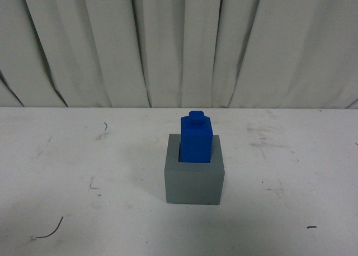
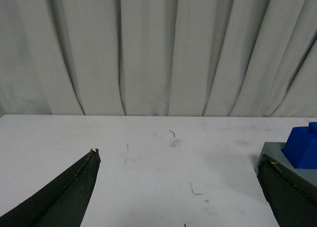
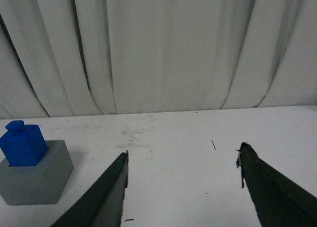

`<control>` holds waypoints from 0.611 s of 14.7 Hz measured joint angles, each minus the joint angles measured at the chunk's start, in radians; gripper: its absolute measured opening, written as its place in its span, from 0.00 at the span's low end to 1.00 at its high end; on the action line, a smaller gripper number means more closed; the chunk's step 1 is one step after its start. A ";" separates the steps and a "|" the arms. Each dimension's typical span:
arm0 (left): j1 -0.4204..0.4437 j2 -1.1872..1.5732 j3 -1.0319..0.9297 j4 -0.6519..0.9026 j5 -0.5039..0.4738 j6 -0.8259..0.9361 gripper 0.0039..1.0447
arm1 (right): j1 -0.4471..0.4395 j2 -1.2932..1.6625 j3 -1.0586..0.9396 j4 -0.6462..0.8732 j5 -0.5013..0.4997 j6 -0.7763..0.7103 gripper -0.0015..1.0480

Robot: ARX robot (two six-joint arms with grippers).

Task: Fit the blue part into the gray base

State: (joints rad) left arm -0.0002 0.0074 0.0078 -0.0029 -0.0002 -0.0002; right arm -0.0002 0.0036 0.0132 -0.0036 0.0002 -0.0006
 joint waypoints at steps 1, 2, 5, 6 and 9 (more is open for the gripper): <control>0.000 0.000 0.000 0.000 0.000 0.000 0.94 | 0.000 0.000 0.000 0.000 0.000 0.000 0.72; 0.000 0.000 0.000 0.000 0.000 0.000 0.94 | 0.000 0.000 0.000 0.000 0.000 0.000 0.82; 0.000 0.000 0.000 0.000 0.000 0.000 0.94 | 0.000 0.000 0.000 0.000 0.000 0.000 0.94; 0.000 0.000 0.000 0.000 0.000 0.000 0.94 | 0.000 0.000 0.000 0.000 0.000 0.000 0.94; 0.000 0.000 0.000 0.000 0.000 0.000 0.94 | 0.000 0.000 0.000 0.000 0.000 0.000 0.94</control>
State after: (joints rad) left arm -0.0002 0.0074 0.0078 -0.0029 -0.0002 -0.0002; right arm -0.0002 0.0036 0.0132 -0.0036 0.0002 -0.0002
